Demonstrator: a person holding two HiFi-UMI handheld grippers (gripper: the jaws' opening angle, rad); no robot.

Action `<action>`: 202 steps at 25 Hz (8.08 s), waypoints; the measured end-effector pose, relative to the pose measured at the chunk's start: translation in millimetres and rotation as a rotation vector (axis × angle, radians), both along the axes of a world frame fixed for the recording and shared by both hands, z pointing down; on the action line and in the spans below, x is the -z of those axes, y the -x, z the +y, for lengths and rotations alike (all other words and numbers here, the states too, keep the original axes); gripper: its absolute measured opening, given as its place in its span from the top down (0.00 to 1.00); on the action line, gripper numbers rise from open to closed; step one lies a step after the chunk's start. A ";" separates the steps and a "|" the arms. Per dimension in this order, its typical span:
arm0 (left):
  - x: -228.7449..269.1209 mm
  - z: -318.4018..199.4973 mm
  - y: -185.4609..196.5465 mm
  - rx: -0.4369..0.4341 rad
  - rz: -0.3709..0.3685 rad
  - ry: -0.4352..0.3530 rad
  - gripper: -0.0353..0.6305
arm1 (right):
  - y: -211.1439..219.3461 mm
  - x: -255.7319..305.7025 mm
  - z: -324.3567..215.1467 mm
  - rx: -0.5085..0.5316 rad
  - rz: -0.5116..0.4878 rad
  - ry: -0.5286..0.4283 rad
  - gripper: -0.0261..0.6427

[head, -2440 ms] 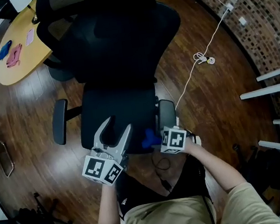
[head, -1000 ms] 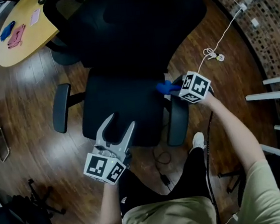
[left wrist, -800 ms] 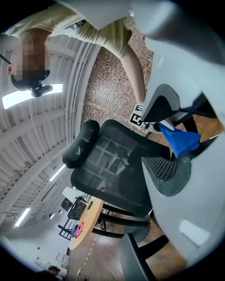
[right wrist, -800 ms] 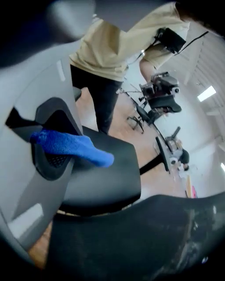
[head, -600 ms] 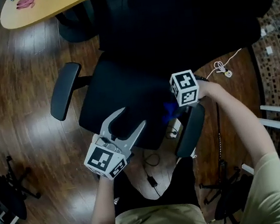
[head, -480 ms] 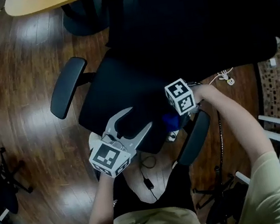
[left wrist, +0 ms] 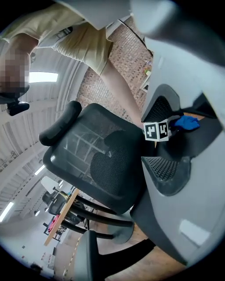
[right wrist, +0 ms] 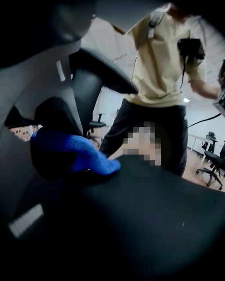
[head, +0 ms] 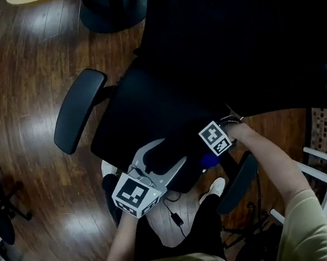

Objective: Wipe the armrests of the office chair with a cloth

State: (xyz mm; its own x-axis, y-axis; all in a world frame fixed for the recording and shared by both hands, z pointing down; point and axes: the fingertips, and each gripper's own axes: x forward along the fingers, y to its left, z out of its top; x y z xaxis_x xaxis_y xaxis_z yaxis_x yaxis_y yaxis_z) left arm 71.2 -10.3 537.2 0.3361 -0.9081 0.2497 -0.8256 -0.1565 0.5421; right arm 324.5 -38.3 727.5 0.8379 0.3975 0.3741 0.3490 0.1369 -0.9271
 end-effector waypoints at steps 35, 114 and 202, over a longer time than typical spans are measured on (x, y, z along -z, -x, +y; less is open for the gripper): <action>24.0 9.9 3.2 0.002 0.019 -0.002 0.62 | 52.1 -28.7 -34.4 0.042 -0.463 -0.312 0.93; 46.2 -81.1 -150.6 -0.224 -0.362 0.074 0.58 | 11.7 -99.6 3.0 -1.955 -0.679 -0.279 0.93; 43.2 -15.1 -121.0 -0.171 -0.177 -0.027 0.64 | 22.6 47.9 80.0 -2.003 -0.958 0.091 0.93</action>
